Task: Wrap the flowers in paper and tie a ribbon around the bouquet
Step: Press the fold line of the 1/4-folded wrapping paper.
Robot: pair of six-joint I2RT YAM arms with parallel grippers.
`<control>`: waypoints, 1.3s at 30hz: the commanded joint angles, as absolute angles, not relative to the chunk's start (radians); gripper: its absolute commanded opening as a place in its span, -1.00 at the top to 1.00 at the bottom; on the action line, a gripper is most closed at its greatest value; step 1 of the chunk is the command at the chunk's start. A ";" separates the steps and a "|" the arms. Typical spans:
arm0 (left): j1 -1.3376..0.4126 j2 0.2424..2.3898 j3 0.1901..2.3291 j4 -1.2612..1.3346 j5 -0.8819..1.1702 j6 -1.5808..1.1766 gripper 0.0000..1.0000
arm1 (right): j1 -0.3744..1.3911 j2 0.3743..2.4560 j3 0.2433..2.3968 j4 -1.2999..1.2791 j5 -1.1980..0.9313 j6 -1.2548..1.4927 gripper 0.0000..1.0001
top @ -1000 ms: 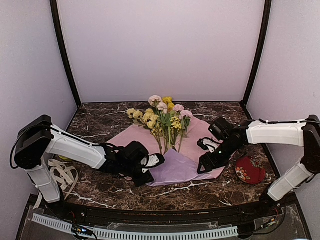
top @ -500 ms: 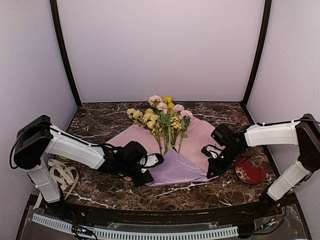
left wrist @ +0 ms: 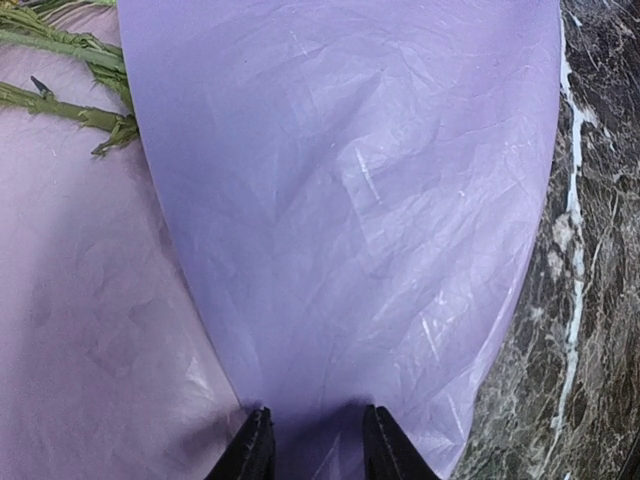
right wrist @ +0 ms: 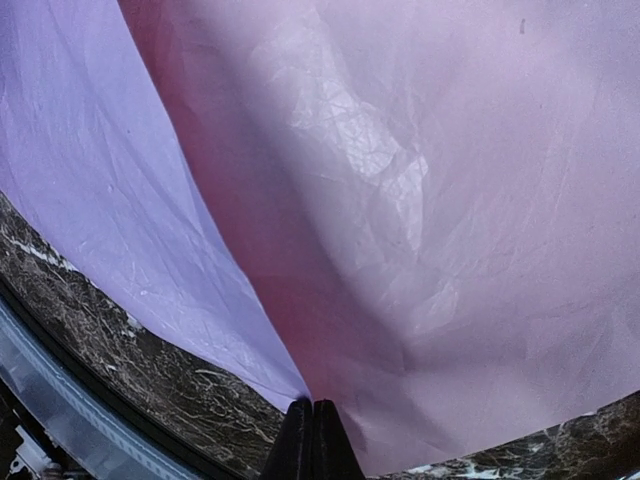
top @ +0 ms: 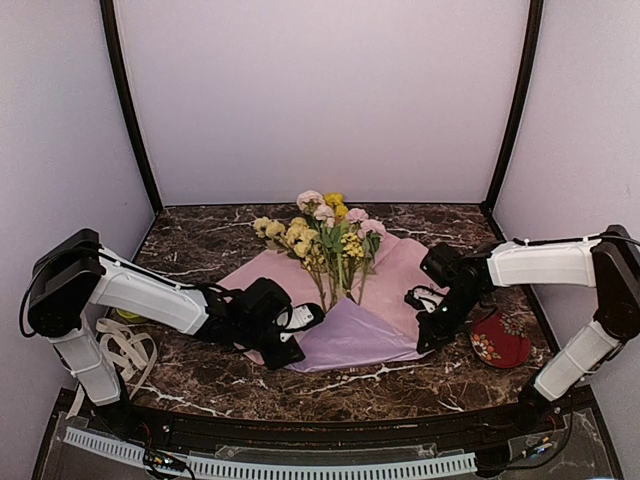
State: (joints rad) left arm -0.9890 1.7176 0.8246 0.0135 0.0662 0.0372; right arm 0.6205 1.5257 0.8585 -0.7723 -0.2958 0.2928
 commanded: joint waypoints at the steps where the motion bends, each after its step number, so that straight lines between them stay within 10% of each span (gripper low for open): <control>1: -0.973 1.734 0.817 -0.146 0.029 0.026 0.37 | 0.606 1.504 0.889 -0.897 -0.274 0.277 1.00; 9: -0.973 1.729 0.865 -0.214 0.025 0.030 0.37 | 0.597 1.482 0.963 -0.955 -0.001 0.315 0.30; 21: -0.973 1.742 0.877 -0.237 0.054 0.030 0.38 | 0.854 1.582 1.028 -0.631 -0.425 0.301 0.59; 39: -0.973 1.749 0.900 -0.257 0.074 0.066 0.37 | 0.682 1.601 0.835 -0.810 -0.075 0.394 0.72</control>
